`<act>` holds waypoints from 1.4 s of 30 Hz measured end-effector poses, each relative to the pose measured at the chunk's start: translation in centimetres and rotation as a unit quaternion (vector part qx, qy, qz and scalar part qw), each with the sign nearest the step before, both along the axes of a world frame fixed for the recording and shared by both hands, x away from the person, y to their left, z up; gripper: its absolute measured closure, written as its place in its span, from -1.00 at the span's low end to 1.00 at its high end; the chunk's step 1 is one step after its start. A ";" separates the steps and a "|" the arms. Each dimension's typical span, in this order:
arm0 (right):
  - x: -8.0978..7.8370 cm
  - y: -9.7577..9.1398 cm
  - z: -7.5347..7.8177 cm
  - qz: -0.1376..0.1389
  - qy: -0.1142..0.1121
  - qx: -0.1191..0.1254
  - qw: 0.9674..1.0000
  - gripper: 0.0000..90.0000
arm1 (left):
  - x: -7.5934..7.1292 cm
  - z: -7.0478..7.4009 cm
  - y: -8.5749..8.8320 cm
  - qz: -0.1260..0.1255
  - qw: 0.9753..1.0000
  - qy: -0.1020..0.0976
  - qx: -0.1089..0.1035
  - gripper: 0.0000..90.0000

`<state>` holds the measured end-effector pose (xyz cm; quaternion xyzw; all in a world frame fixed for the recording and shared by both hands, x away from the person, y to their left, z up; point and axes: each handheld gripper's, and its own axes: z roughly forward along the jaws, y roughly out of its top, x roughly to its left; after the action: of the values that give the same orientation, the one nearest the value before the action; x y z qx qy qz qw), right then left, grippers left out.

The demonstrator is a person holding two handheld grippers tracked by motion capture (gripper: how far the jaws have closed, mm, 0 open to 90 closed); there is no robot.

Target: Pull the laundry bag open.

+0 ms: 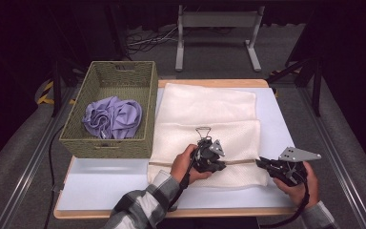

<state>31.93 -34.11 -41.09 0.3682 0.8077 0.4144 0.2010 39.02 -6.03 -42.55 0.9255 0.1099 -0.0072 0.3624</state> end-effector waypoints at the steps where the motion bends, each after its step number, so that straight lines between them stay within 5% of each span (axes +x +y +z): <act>1: 0.0 -0.1 0.0 -0.001 0.000 0.003 1.000 0.88 | 0.2 0.1 0.3 0.003 1.000 0.000 -0.001 0.94; 42: 0.8 -0.8 -0.4 -0.030 0.004 -0.002 1.000 0.88 | -0.1 0.5 6.0 0.039 0.999 -0.013 0.025 0.94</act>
<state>32.76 -34.88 -41.54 0.3936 0.7981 0.4047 0.2106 38.91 -0.04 -42.05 0.9293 0.1416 0.0218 0.3404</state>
